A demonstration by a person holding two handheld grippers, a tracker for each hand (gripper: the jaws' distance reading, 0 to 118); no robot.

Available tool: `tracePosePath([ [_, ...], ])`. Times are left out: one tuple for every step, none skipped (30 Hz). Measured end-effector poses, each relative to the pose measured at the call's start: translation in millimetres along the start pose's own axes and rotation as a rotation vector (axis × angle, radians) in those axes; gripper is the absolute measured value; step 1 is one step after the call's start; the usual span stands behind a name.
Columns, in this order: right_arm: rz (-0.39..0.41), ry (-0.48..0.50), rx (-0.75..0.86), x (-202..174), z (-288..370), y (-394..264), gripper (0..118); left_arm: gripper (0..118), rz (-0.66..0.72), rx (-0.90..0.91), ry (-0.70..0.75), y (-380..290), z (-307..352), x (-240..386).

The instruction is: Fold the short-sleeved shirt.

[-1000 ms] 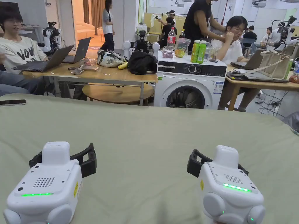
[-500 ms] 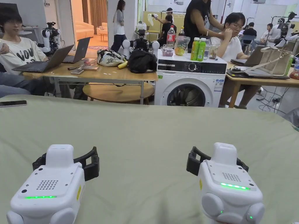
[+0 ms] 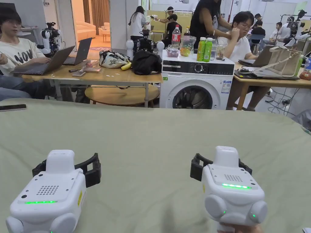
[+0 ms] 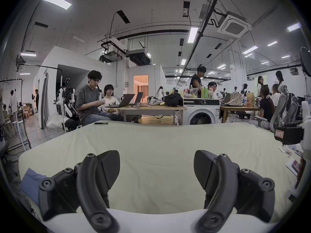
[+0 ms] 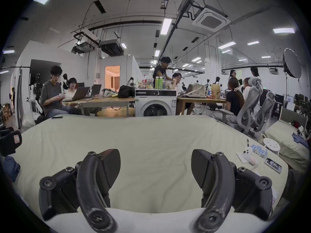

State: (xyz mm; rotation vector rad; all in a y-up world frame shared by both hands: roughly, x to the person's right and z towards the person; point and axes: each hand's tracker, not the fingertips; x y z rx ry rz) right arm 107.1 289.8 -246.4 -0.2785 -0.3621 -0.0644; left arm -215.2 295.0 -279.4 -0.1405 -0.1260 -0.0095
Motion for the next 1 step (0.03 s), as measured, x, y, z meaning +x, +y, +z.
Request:
tracePosePath([
  [-0.022, 0.041, -0.019, 2.8, -1.5, -0.4, 88, 91, 0.0, -0.004, 0.001, 0.0, -0.5, 0.0],
])
